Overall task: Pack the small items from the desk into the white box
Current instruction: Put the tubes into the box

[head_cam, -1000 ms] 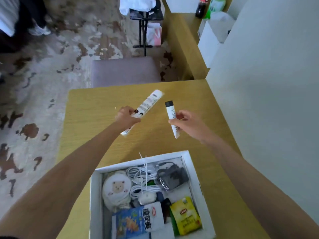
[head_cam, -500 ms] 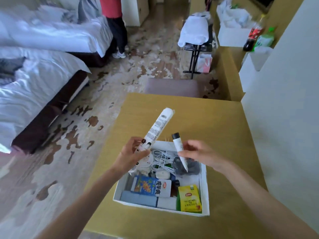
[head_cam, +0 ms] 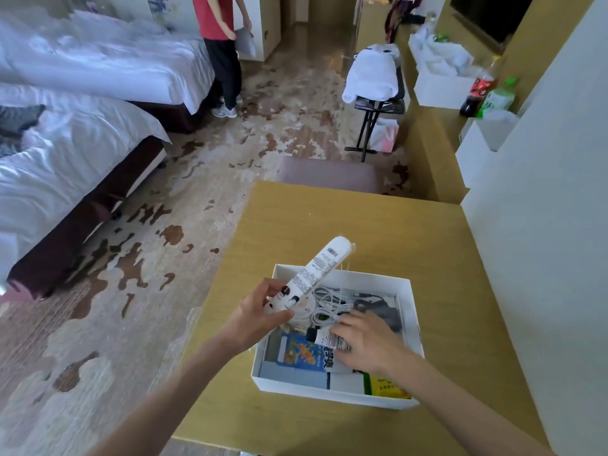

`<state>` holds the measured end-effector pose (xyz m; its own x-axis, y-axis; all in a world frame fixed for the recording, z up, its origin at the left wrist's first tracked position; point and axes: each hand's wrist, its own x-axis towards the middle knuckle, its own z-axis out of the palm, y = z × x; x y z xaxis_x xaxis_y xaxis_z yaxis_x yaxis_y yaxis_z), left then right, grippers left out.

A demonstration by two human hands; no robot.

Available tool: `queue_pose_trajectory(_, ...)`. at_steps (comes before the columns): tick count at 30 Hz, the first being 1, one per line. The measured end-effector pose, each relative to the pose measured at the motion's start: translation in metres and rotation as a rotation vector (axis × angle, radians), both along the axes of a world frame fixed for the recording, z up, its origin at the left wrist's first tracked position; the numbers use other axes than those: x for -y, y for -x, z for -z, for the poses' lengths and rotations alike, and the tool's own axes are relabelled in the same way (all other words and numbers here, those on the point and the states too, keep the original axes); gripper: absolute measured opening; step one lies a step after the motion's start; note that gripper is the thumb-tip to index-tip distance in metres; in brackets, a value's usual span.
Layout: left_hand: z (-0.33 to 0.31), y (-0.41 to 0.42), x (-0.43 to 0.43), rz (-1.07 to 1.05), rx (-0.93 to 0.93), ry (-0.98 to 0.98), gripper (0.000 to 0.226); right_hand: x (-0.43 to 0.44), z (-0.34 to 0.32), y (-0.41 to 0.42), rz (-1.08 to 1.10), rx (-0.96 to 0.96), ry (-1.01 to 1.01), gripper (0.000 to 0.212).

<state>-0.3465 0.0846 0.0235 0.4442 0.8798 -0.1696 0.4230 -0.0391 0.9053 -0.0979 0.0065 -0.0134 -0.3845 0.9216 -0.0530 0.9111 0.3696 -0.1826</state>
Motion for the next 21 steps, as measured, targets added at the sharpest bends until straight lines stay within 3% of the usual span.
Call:
queue_pose_trajectory(5, 0.004, 0.005, -0.01, 0.064, -0.072, -0.038, 0.044, 0.004, 0.008, 0.016, 0.026, -0.002, -0.029, 0.035)
queue_pose_trajectory(8, 0.008, 0.008, -0.013, 0.128, -0.079, -0.035, 0.041, 0.005, 0.001, 0.02, 0.121, -0.143, -0.054, 0.02)
queue_pose_trajectory(10, 0.007, 0.009, -0.014, 0.188, -0.081, -0.041, 0.043, 0.005, -0.011, 0.017, 0.325, -0.328, -0.007, 0.013)
queue_pose_trajectory(14, 0.006, 0.007, -0.01, 0.314, -0.157, -0.144, 0.046, 0.008, -0.04, -0.006, 0.885, -0.977, 0.196, 0.02)
queue_pose_trajectory(17, 0.009, 0.0, 0.001, 0.441, -0.24, -0.368, 0.048, 0.017, -0.055, -0.023, 1.008, -1.282, 0.291, 0.032)
queue_pose_trajectory(19, 0.013, -0.005, 0.007, 0.55, -0.279, -0.467, 0.049, 0.028, -0.059, -0.031, 0.944, -1.209, 0.359, 0.034)
queue_pose_trajectory(21, 0.018, -0.009, 0.011, 0.641, -0.296, -0.449, 0.05, 0.04, -0.056, -0.036, 0.765, -0.923, 0.41, 0.023)
